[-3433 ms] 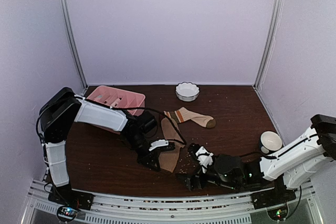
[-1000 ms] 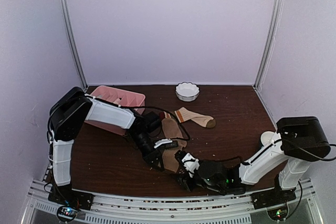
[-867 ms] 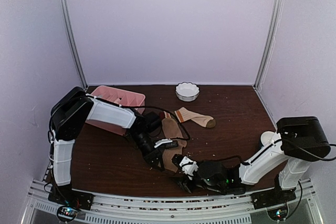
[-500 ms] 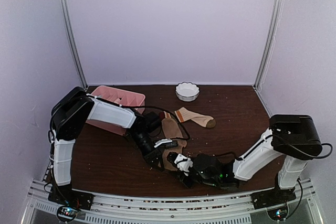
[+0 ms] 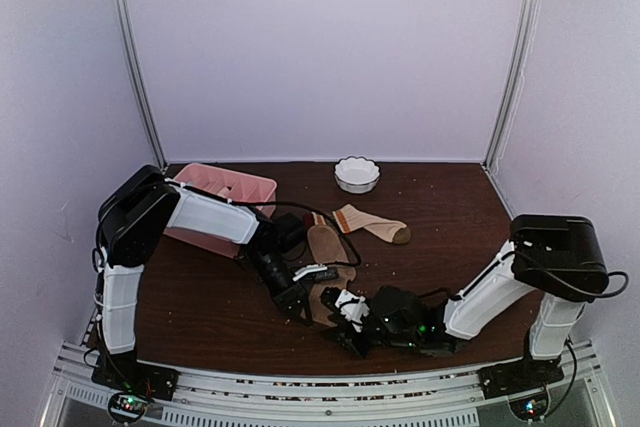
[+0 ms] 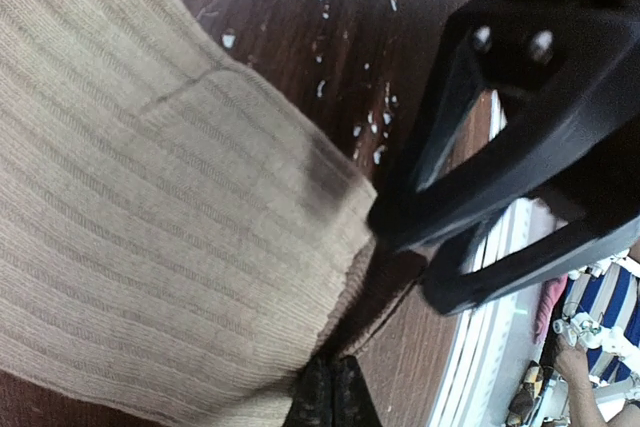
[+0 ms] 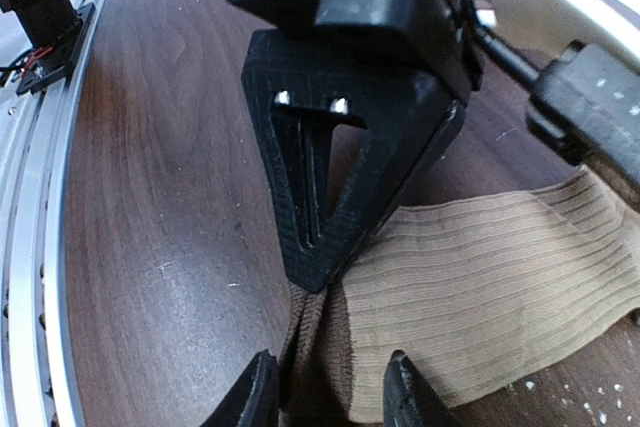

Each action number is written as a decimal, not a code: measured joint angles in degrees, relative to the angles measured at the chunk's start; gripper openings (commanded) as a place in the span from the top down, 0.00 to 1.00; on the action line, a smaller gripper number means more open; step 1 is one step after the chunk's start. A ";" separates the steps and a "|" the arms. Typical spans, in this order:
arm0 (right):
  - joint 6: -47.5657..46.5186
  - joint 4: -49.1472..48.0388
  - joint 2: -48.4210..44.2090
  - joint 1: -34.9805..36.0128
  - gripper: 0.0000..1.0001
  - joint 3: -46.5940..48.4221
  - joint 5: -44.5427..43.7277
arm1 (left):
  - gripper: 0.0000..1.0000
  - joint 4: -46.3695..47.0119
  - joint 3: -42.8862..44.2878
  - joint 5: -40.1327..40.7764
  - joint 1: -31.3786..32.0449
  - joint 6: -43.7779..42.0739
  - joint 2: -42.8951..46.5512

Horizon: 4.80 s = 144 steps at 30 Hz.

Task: Roll the socks
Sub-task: Roll the sock at the center of the board.

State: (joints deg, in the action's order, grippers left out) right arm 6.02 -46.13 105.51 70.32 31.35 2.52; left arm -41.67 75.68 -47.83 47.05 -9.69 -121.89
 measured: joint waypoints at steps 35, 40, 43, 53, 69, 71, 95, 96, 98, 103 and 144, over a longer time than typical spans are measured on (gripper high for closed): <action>11.91 -7.23 5.75 -3.48 1.00 0.94 11.61 | 0.88 -0.07 -0.02 0.72 -0.13 -0.13 0.17; 17.55 -8.41 6.60 -5.07 1.00 0.92 14.49 | 0.62 1.97 -2.47 4.66 -0.07 -3.02 4.15; 20.81 -8.61 6.95 -5.86 1.00 1.07 16.00 | 0.57 4.70 -6.95 10.82 -0.28 -6.38 10.25; 27.12 -3.45 7.02 -7.15 1.00 4.09 18.71 | 0.54 9.68 -14.29 17.27 0.61 -21.57 24.65; 42.51 1.11 8.94 -11.28 1.00 7.45 27.30 | 0.65 21.46 -23.67 27.19 9.29 -36.17 25.79; 43.45 1.68 9.01 -11.52 1.00 7.78 27.96 | 0.67 23.10 -23.67 28.11 9.55 -36.59 25.53; 43.91 4.57 8.17 -12.66 0.91 8.37 30.38 | 1.00 21.35 -15.45 29.64 9.49 -32.65 15.76; 43.23 4.59 7.96 -12.41 0.88 8.17 29.73 | 1.00 19.54 -13.97 28.06 8.61 -31.54 14.78; 42.47 4.11 7.04 -12.04 0.80 7.06 28.55 | 1.00 17.33 -12.31 24.65 6.93 -29.92 13.44; 38.91 2.93 1.95 -10.38 0.66 2.21 22.88 | 1.00 11.93 -8.09 16.72 3.37 -25.22 9.77; -14.08 23.52 -9.79 18.56 0.32 2.21 -26.71 | 1.00 -21.75 16.31 3.48 1.90 -12.63 -9.29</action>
State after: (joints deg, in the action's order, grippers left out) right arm -8.05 -22.61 95.72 88.88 33.56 -24.18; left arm -63.42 91.98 -44.36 48.95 -22.33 -131.17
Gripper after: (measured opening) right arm 0.781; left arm 0.019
